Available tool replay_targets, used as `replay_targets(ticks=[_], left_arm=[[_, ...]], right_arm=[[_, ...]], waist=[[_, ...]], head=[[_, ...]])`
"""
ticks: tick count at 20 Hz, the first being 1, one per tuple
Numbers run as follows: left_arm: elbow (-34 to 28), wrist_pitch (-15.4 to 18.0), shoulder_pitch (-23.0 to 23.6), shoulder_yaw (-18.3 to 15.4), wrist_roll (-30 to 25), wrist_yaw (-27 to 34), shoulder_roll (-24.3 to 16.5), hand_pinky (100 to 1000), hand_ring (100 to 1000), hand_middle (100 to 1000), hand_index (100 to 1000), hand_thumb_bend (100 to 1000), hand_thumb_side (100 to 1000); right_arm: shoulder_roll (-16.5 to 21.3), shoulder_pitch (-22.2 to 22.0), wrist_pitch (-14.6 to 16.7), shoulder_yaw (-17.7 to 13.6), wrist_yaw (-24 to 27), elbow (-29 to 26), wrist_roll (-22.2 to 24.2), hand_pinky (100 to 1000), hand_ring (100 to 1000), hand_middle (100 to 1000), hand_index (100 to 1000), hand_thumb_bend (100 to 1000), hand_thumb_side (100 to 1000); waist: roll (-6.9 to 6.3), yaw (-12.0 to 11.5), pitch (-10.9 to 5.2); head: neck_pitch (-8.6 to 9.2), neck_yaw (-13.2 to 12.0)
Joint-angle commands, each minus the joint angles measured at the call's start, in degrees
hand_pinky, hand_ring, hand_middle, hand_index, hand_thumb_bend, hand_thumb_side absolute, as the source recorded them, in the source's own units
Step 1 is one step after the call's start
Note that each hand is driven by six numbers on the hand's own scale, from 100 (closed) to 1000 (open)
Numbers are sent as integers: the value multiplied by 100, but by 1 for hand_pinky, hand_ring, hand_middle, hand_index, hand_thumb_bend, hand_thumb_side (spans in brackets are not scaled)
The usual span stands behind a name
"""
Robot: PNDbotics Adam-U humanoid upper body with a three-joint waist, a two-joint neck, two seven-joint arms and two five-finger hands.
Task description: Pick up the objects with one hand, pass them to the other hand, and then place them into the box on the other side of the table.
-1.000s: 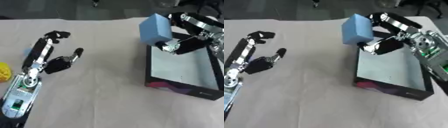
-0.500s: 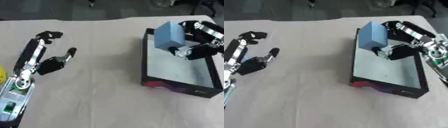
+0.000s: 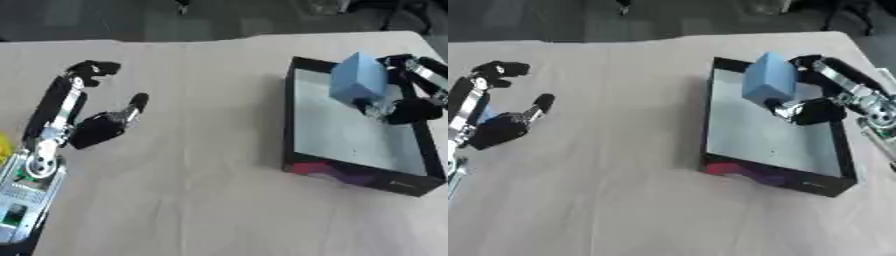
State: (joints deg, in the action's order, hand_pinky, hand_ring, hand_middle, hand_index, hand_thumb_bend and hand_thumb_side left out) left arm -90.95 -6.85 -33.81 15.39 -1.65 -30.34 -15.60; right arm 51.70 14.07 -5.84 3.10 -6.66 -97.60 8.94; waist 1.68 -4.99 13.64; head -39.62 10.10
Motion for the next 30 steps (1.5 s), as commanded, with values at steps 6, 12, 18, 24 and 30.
replay_targets(ticks=[6,12,18,24,30], left_arm=[[-125,-39,-49,-51,47,48,-146,818,838,725,824,425,577],[-131,-55,-47,-74,77,49,-151,817,838,724,823,427,582],[-167,-93,-32,-147,120,55,-181,817,838,725,822,420,567],[-146,-455,-147,-468,61,237,-654,824,841,732,821,417,507],[79,-835,-296,-689,-373,490,-1517,834,848,746,826,440,506]], right_arm=[[74,16,221,-228,-501,365,37,995,1000,971,974,462,619],[65,-10,156,-291,-454,405,-116,995,1000,973,976,452,609],[-113,5,-82,-465,472,122,-586,1000,1000,991,964,100,613],[-220,-93,-258,-651,1812,-547,-1187,1000,1000,990,957,100,516],[-124,-144,-361,-696,1987,-923,-1252,1000,1000,995,965,100,537]], waist=[[-59,-7,-118],[-64,0,-124],[-94,7,-133],[-250,-40,-179],[-372,-92,-227]], head=[[68,-93],[63,-120],[20,-338],[-73,-1014],[-140,-996]])
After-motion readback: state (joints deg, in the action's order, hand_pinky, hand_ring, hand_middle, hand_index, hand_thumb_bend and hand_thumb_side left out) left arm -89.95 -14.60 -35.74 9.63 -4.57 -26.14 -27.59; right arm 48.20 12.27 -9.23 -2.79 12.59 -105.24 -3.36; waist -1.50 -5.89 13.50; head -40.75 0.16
